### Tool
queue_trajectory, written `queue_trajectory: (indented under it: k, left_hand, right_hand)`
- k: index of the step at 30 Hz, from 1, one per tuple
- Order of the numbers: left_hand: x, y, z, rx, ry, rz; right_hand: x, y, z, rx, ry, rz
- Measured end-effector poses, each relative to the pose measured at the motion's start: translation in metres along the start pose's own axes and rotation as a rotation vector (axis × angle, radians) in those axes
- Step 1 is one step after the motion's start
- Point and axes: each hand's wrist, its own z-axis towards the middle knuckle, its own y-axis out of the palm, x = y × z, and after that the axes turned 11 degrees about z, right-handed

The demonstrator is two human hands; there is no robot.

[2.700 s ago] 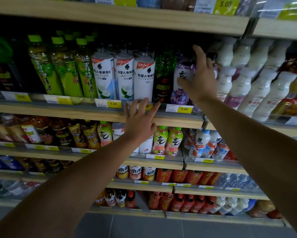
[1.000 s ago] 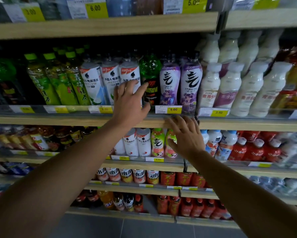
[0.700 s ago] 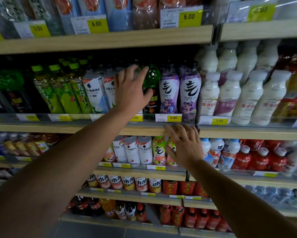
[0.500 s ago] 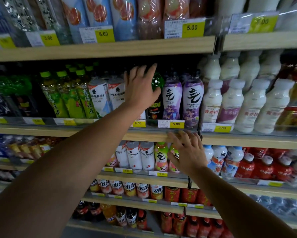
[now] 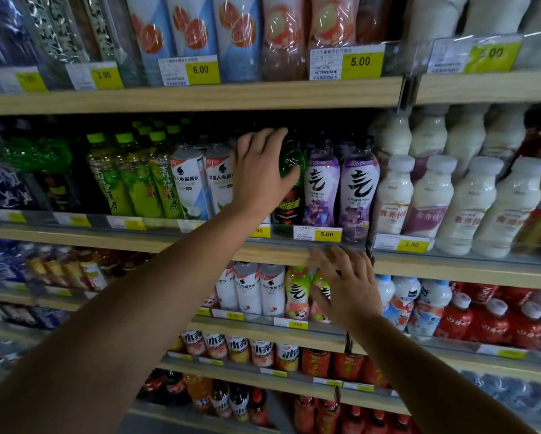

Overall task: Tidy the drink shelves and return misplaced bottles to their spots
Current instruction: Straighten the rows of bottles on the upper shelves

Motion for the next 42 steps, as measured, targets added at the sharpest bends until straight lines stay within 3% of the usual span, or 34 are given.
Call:
queue_trajectory:
  k: [6,18,26,42]
  left_hand:
    - [0.011,-0.003,-0.023,-0.044,0.018,-0.100]
    - [0.025,-0.007,-0.029,-0.175,-0.307,-0.421]
    - [0.023,-0.006,-0.035,-0.170,-0.331,-0.569]
    - [0.002,-0.060,-0.042,0.052,-0.259,-0.721]
  right_hand:
    - [-0.001,0.000,0.001,-0.009,0.010,-0.006]
    - [-0.002,0.000,0.000,-0.028,0.021,-0.019]
    - [-0.004,-0.001,0.001,-0.029,0.019,-0.013]
    - [-0.021,-0.013,0.006,-0.124,0.103,-0.116]
